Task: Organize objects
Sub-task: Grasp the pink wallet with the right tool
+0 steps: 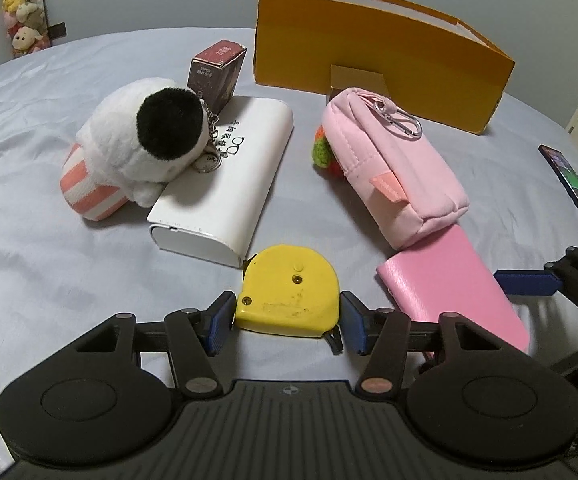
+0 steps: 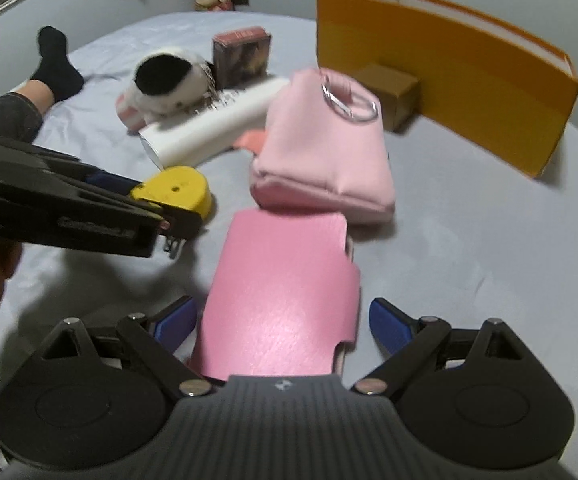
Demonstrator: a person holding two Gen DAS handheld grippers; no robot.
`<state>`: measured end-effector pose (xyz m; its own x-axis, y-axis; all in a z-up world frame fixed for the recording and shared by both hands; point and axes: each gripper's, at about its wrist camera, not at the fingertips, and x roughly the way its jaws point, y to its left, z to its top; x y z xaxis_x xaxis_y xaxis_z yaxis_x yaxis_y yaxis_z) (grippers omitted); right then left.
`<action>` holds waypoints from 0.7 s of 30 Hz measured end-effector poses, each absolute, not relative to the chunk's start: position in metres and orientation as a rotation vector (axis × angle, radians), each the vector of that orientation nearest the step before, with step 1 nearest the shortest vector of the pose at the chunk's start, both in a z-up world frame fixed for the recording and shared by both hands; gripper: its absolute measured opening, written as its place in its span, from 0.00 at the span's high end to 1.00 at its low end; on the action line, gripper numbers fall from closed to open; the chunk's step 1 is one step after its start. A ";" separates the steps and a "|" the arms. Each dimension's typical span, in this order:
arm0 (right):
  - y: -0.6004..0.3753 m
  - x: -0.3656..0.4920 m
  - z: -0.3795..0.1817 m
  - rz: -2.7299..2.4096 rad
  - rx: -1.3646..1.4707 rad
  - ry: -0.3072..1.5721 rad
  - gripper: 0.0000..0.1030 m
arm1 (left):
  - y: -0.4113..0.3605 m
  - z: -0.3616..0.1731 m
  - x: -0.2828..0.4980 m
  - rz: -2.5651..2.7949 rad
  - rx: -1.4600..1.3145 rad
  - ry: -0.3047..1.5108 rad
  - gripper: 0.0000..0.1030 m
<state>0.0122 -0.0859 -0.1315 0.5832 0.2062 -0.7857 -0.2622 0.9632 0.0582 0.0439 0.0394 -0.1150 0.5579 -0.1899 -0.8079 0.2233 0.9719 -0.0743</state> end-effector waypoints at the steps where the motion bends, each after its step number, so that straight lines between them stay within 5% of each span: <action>1: -0.085 0.012 -0.132 0.269 -0.069 0.902 0.09 | 0.040 -0.114 0.043 -0.243 0.037 0.949 0.38; 5: -0.084 0.014 -0.133 0.275 -0.064 0.897 0.19 | 0.043 -0.114 0.036 -0.240 0.026 0.957 0.38; 21: -0.129 0.007 -0.128 0.172 -0.082 0.931 0.19 | 0.030 -0.120 0.025 -0.239 0.097 0.963 0.33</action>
<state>0.0074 -0.1287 -0.1280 0.5843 0.1124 -0.8037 -0.1828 0.9831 0.0046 0.0253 0.0299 -0.1199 0.5470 -0.1583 -0.8220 0.2441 0.9695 -0.0243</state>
